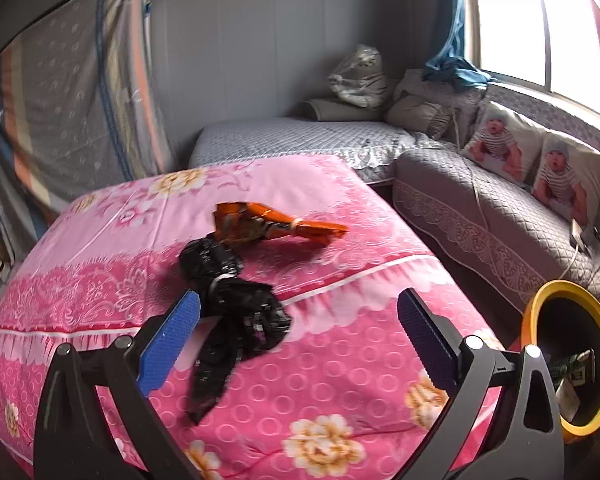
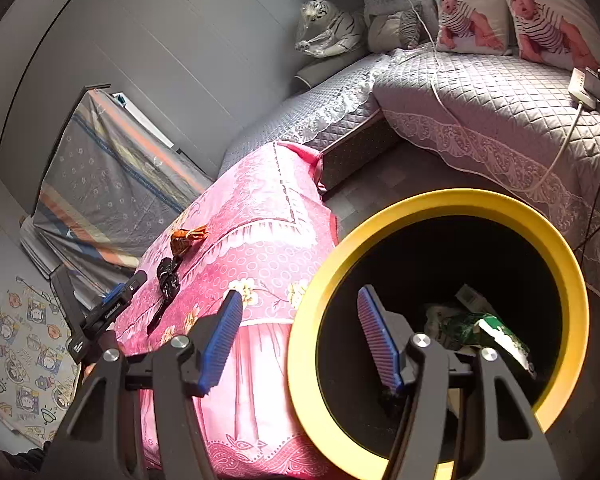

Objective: Collect trash
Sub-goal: 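Move the left tool back to the bed and grasp the second black plastic bag, then grasp the orange snack wrapper with the right tool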

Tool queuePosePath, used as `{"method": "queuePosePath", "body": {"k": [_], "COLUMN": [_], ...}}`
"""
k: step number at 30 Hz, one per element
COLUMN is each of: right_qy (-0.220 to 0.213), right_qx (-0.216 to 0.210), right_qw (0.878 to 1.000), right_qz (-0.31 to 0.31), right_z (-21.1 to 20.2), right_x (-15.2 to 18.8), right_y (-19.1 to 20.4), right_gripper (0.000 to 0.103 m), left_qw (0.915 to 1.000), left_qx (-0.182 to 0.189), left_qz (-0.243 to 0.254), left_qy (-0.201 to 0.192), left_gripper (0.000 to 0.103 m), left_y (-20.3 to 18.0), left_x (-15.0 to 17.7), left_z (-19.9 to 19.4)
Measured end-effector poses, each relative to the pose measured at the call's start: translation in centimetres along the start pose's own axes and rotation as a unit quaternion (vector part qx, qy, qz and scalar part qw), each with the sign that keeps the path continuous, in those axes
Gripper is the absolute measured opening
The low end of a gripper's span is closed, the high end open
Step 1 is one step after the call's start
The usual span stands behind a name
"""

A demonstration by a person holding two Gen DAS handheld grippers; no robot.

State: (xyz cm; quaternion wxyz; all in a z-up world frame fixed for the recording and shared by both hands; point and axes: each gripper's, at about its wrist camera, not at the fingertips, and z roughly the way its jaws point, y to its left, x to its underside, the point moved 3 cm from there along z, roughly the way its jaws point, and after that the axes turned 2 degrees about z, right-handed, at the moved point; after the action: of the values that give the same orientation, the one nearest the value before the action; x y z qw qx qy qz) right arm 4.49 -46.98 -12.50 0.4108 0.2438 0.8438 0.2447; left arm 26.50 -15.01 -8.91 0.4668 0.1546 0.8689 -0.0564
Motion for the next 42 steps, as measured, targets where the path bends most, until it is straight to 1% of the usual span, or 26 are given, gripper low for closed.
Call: {"method": "queuePosePath", "body": {"k": [2, 4, 8, 11, 12, 17, 19, 20, 22, 24, 26, 27, 28, 31, 33, 36, 39, 42], "right_qy": [0.007, 0.014, 0.028, 0.034, 0.035, 0.042, 0.044, 0.044, 0.045, 0.045, 0.047, 0.048, 0.050, 0.054, 0.054, 0.050, 0.053, 0.059], "right_qx": [-0.002, -0.003, -0.009, -0.011, -0.011, -0.013, -0.010, -0.010, -0.010, -0.011, -0.010, -0.010, -0.010, -0.008, -0.007, -0.010, -0.006, 0.012], "right_qw": [1.000, 1.000, 0.999, 0.999, 0.999, 0.998, 0.998, 0.998, 0.998, 0.998, 0.997, 0.997, 0.996, 0.994, 0.991, 0.982, 0.967, 0.950], "right_qz": [-0.011, -0.019, -0.030, -0.037, -0.039, -0.040, -0.044, -0.046, -0.049, -0.053, -0.058, -0.061, -0.067, -0.095, -0.124, -0.183, -0.250, -0.306], "right_z": [0.8, 1.6, 2.7, 3.1, 3.1, 3.6, 3.7, 3.7, 3.7, 3.7, 3.7, 3.8, 3.9, 4.5, 5.1, 6.5, 8.9, 12.1], "right_x": [0.1, 0.2, 0.5, 0.7, 0.7, 1.0, 1.1, 1.1, 1.0, 0.9, 0.9, 0.9, 0.9, 0.7, 0.4, 0.1, 0.0, 0.0], "right_y": [1.1, 2.1, 3.4, 3.8, 3.9, 3.9, 4.1, 4.1, 4.2, 4.4, 4.7, 5.0, 5.3, 6.9, 8.6, 12.1, 15.8, 19.1], "right_gripper": [0.057, 0.057, 0.057, 0.057, 0.057, 0.058, 0.058, 0.058, 0.058, 0.058, 0.058, 0.058, 0.058, 0.058, 0.058, 0.058, 0.058, 0.058], "left_qw": [0.9995, 0.9982, 0.9957, 0.9914, 0.9902, 0.9883, 0.9876, 0.9873, 0.9867, 0.9855, 0.9845, 0.9840, 0.9839, 0.9861, 0.9869, 0.9878, 0.9896, 0.9900], "left_qx": [-0.023, -0.030, -0.030, -0.024, -0.025, -0.042, -0.037, -0.038, -0.040, -0.041, -0.043, -0.036, -0.032, -0.038, -0.040, -0.032, -0.023, -0.011], "left_qz": [-0.019, -0.041, -0.062, -0.090, -0.098, -0.096, -0.100, -0.101, -0.098, -0.099, -0.099, -0.103, -0.105, -0.094, -0.094, -0.103, -0.107, -0.117], "left_qy": [0.014, 0.033, 0.062, 0.092, 0.097, 0.110, 0.116, 0.117, 0.124, 0.131, 0.138, 0.141, 0.141, 0.132, 0.125, 0.112, 0.093, 0.077], "left_gripper": [0.094, 0.094, 0.094, 0.094, 0.094, 0.094, 0.093, 0.087, 0.078, 0.076, 0.060, 0.055, 0.047, 0.039, 0.037, 0.035, 0.035, 0.035], "left_y": [2.3, 4.0, 5.5, 6.7, 7.0, 8.0, 8.2, 8.2, 8.2, 8.3, 8.5, 8.6, 8.7, 8.7, 8.8, 8.9, 9.3, 10.1], "left_x": [0.1, 0.2, -0.1, -0.5, -0.7, -1.8, -1.9, -1.8, -1.7, -1.3, -1.0, -0.9, -0.9, -1.0, -1.1, -1.4, -2.0, -2.4], "left_z": [1.1, 2.5, 5.0, 6.8, 7.2, 9.1, 9.6, 9.7, 10.2, 10.7, 11.2, 11.3, 11.4, 11.1, 10.7, 9.6, 7.7, 5.4]}}
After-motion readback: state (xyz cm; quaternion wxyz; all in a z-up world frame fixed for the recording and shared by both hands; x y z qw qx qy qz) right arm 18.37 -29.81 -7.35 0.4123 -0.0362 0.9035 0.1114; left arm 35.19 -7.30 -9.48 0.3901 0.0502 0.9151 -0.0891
